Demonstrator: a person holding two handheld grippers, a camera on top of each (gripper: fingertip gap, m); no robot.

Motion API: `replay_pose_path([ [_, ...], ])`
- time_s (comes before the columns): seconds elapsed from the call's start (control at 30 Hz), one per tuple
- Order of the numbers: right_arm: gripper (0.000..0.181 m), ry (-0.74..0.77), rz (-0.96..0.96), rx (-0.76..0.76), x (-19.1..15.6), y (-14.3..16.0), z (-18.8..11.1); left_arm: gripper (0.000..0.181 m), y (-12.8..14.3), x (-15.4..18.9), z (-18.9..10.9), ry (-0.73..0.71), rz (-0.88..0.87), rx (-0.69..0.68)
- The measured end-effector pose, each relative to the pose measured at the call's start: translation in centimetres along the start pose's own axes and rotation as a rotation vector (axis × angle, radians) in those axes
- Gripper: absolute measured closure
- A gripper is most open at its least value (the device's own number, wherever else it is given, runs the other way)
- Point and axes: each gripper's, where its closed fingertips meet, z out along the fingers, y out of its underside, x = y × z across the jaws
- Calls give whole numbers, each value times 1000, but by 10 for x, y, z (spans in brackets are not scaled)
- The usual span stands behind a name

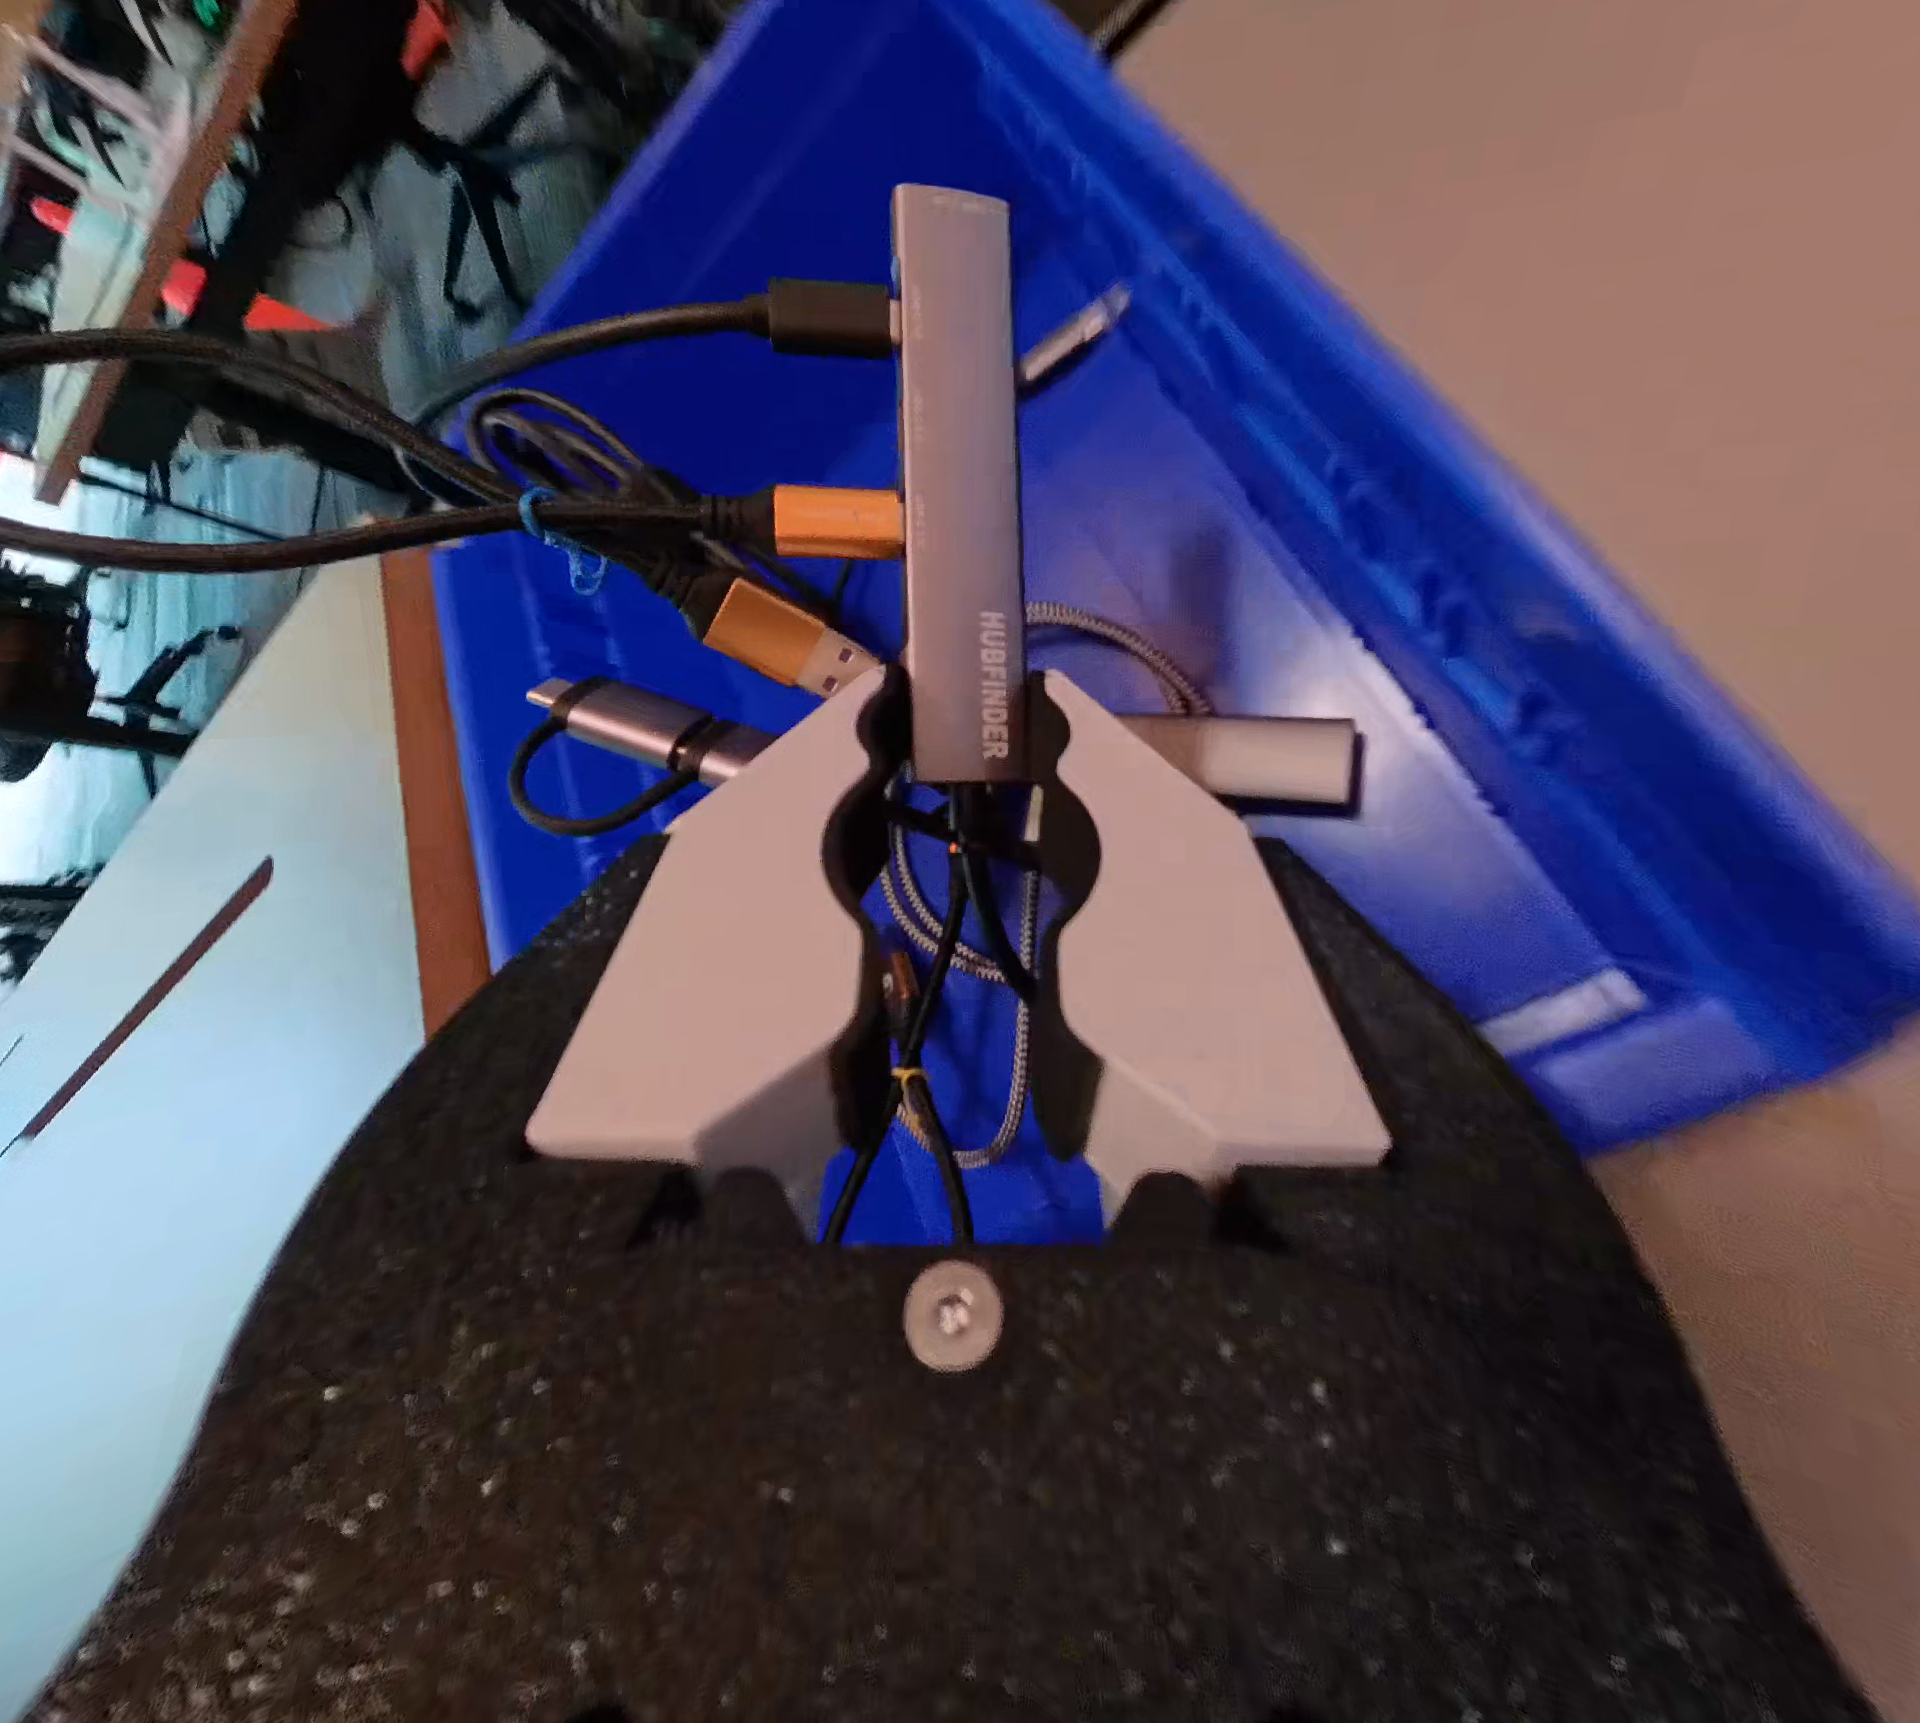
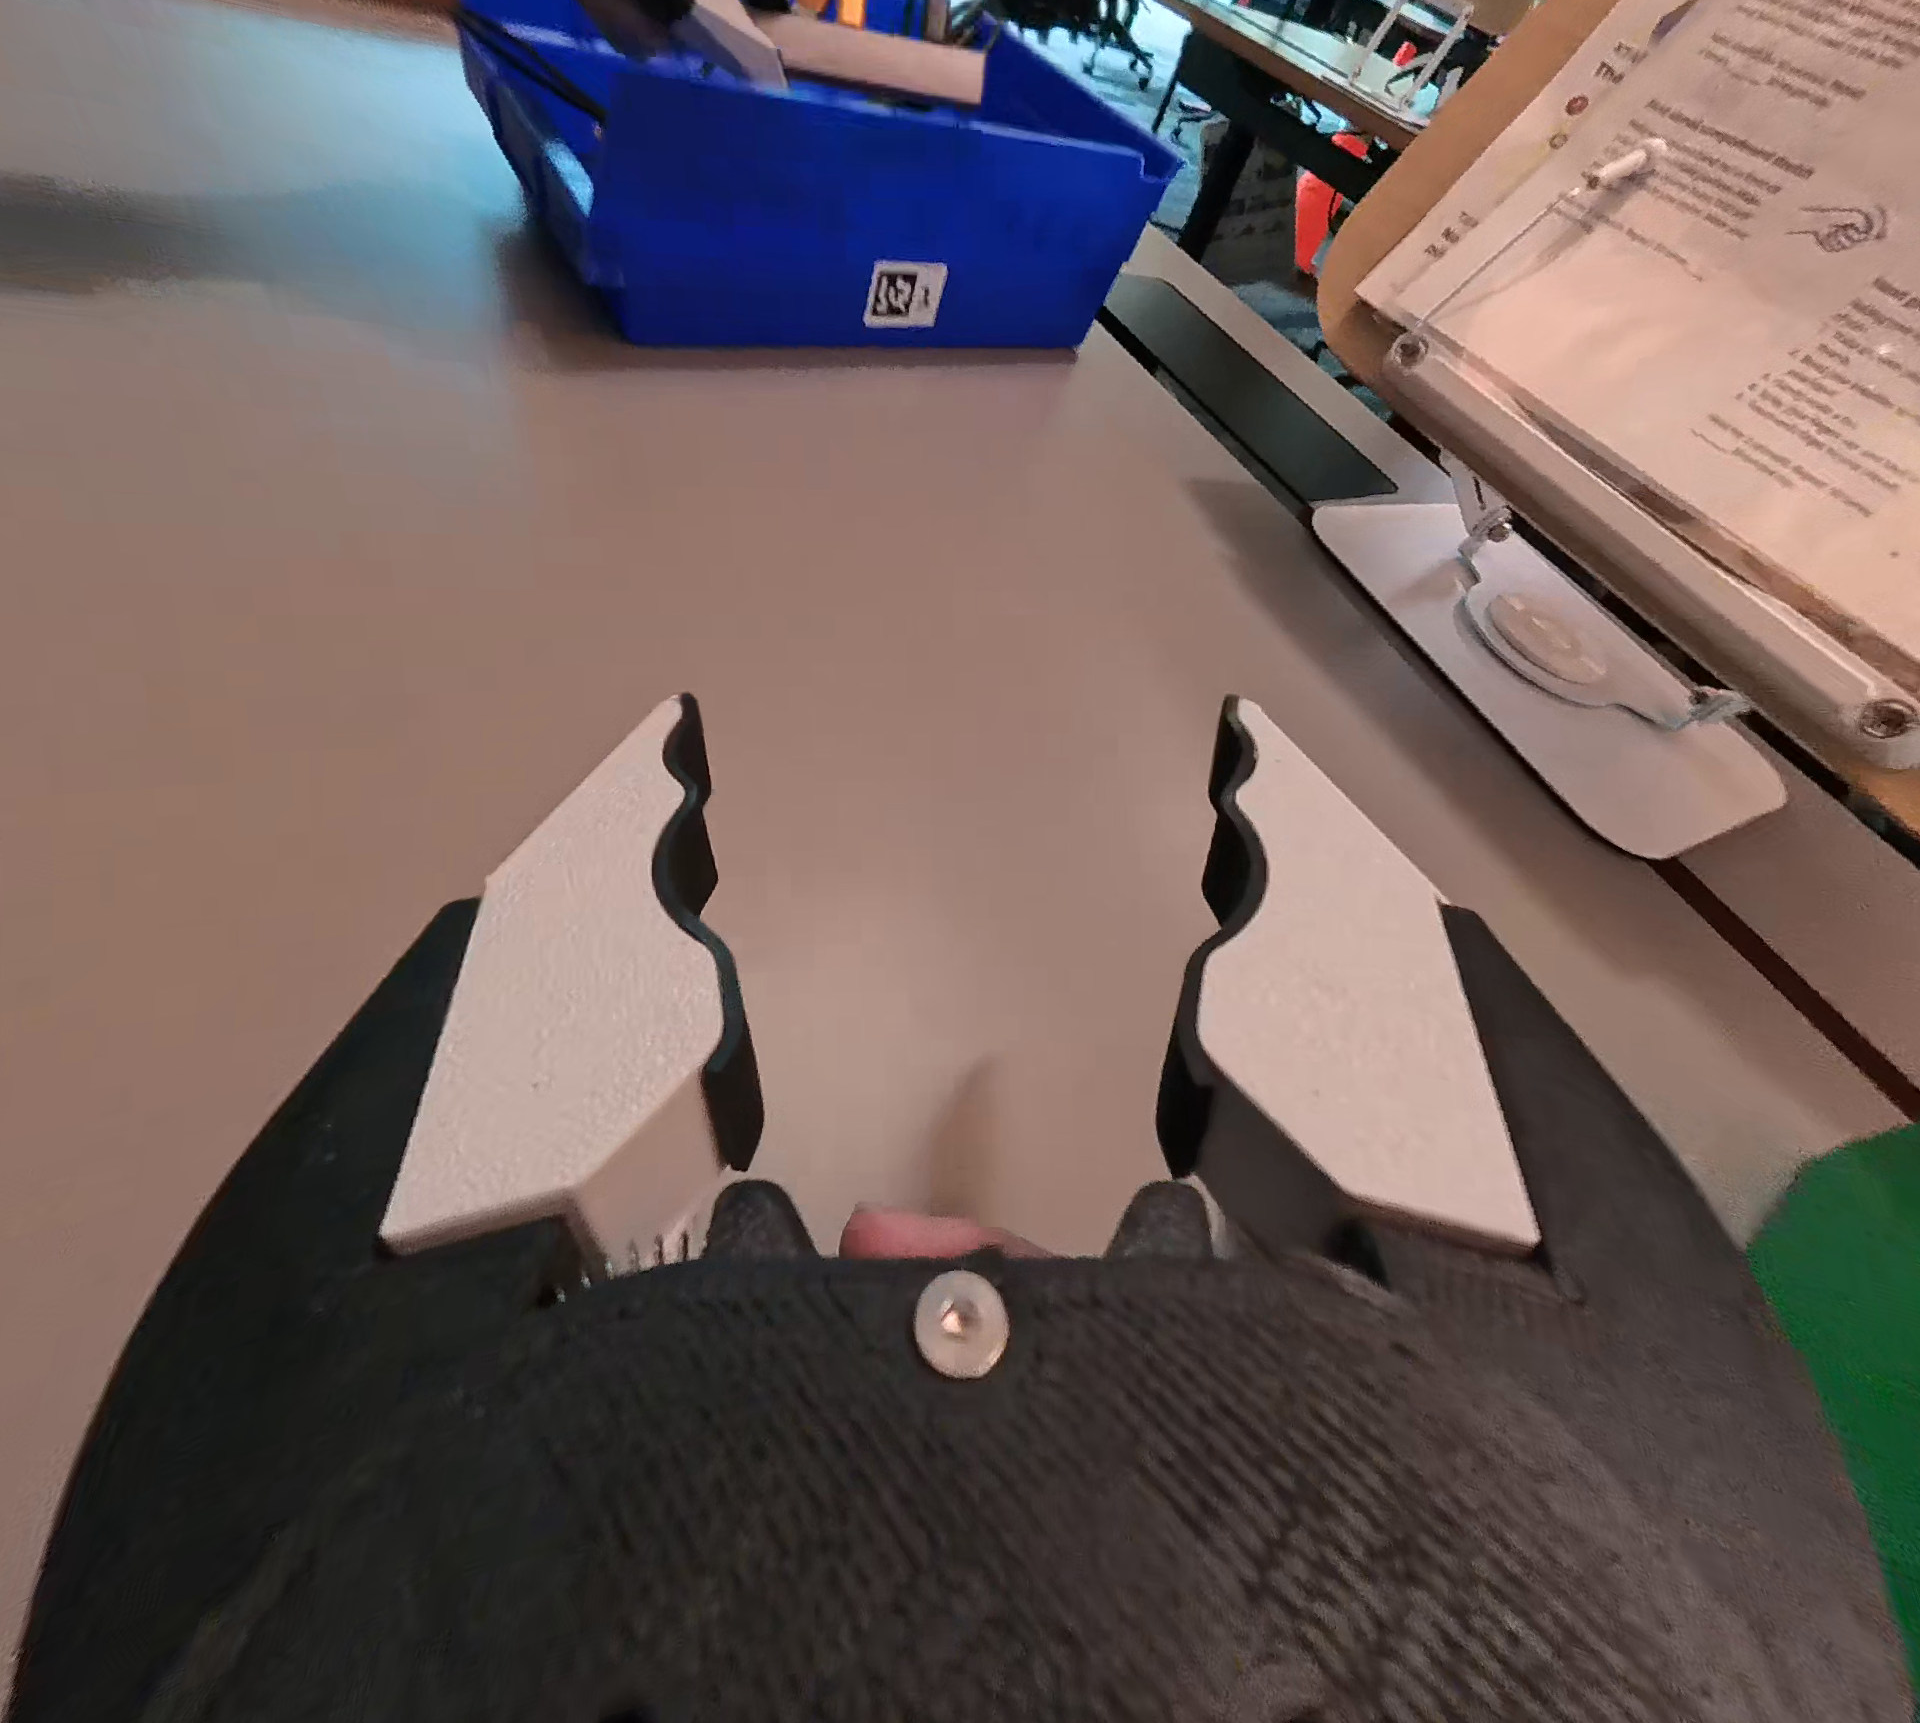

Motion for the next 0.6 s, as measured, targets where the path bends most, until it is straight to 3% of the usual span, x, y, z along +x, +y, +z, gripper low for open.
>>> replay_pose_path([
  [0.03,85,-16,19,23,-3,-5,3,160,-9,-4,-14,-2,-12,47],
  [0.17,83,-120,157,158,-16,-33,13,160,-54,-9,-79,71,-56,259],
  [0.23,84,-209,291,254,-24,-54,14,160,-83,13,-115,209,-20,381],
  [0.33,87,-352,508,416,-30,-88,9,160,-111,67,-156,348,186,498],
  [0.43,96,-374,613,477,-24,-97,10,160,-118,134,-173,392,441,537],
  [0.53,103,-415,557,431,-35,-86,11,160,-109,202,-172,442,645,540],
  [0.6,136,-532,481,342,-58,-70,9,160,-103,231,-164,462,698,529],
])
